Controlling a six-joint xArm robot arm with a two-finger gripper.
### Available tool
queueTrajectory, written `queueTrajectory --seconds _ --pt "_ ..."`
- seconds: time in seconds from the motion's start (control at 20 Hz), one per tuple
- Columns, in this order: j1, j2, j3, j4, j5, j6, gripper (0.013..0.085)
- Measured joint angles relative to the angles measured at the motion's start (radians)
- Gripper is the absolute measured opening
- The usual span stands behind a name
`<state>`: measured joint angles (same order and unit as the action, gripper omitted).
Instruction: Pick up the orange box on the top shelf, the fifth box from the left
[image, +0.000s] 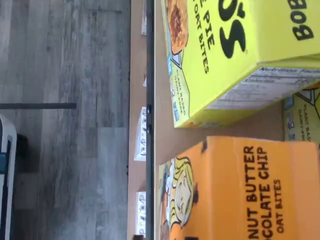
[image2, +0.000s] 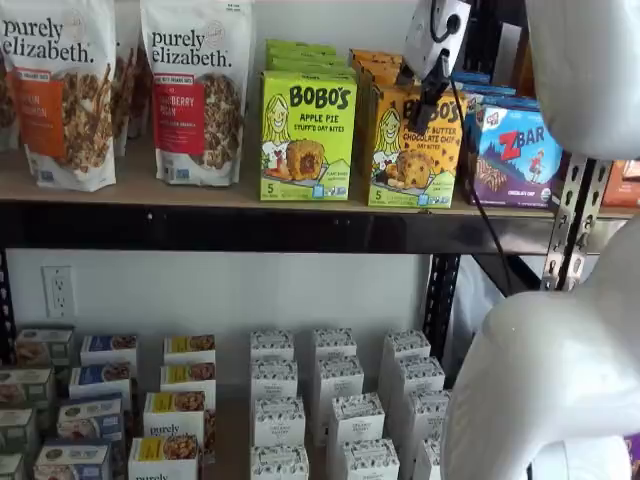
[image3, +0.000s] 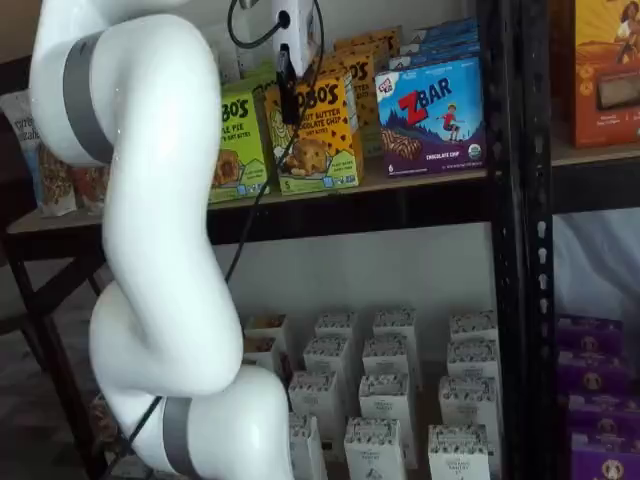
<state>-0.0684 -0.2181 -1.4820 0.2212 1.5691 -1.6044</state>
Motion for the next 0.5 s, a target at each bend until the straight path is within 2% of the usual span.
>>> queueTrajectory --seconds 0.1,0.15,0.2,0.5 --pt "-0.001 0.001 0.001 0.003 0.000 -0.001 0.0730" --pt "-0.001 0.000 0.001 0.004 -0.001 -0.001 0.0730" --pt "-0.001 0.000 0.001 0.005 -0.001 -0.001 0.0690" --pt "-0.002 0.000 0.003 0.011 -0.004 -0.001 0.0690"
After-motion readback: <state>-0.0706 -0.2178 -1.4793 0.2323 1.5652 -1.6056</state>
